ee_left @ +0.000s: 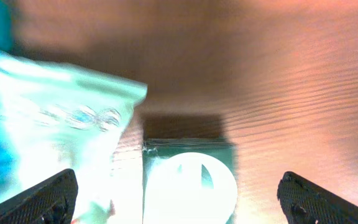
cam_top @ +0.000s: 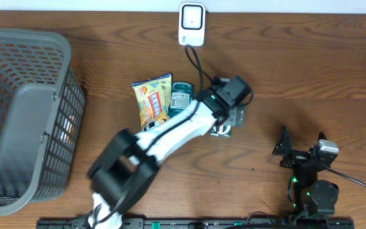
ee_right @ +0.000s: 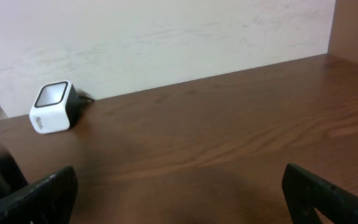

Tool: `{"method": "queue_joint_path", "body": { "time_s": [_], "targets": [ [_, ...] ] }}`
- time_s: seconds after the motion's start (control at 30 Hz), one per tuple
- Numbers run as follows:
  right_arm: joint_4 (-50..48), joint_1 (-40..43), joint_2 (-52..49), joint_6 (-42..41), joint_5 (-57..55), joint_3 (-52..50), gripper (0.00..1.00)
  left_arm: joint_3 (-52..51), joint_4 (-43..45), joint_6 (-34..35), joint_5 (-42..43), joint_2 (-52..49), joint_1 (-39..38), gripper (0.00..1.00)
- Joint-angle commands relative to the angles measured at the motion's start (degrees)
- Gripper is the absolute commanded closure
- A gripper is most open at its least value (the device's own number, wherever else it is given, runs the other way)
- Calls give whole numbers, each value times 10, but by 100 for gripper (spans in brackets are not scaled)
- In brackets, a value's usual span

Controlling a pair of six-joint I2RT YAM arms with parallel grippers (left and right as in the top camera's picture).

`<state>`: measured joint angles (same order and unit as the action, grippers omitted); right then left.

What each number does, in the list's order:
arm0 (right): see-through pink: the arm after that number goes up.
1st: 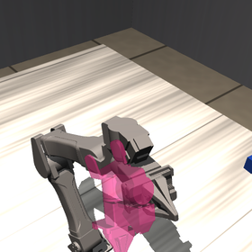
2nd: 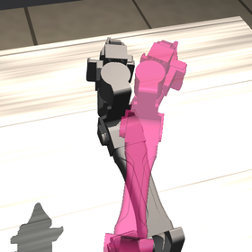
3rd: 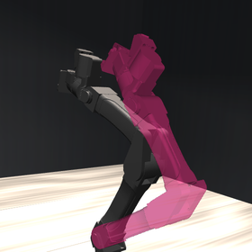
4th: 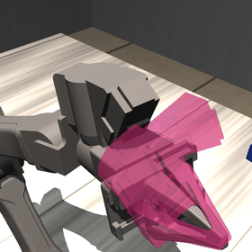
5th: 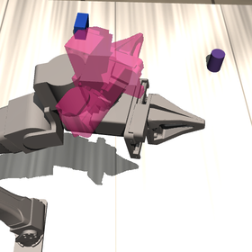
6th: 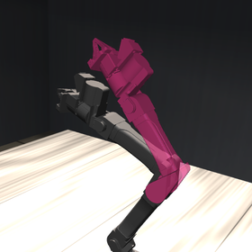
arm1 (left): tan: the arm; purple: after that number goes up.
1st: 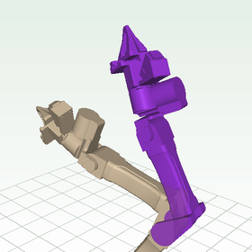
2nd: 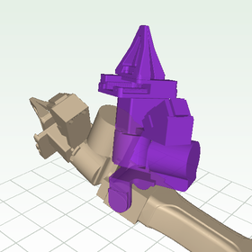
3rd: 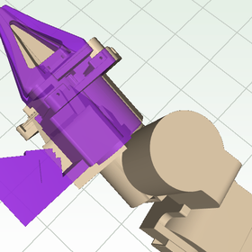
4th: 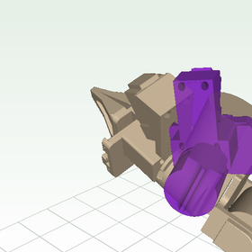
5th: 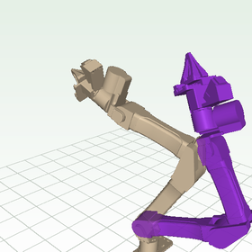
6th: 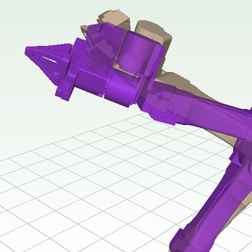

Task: Scan the item barcode
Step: 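Lift the green tub out and set it right of the wipes pack, then reach the left gripper into the basket and grasp the small orange box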

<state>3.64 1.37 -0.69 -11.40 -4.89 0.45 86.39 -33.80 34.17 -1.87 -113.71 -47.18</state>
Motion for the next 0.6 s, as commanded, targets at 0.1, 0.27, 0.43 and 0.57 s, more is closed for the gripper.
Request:
{"method": "queue_joint_path", "body": {
  "time_s": [0.1, 0.27, 0.43, 0.57],
  "targets": [
    [1, -7, 3, -6, -3, -1, 1, 52, -13, -55, -28, 202, 69, 2],
    [1, -7, 3, -6, -3, -1, 1, 52, -53, -54, -38, 318, 180, 2],
    [1, -7, 3, -6, -3, -1, 1, 52, -97, -4, -39, 401, 335, 2],
    [1, -7, 3, -6, -3, -1, 1, 51, -153, 89, -63, 439, 472, 2]
  ]
}}
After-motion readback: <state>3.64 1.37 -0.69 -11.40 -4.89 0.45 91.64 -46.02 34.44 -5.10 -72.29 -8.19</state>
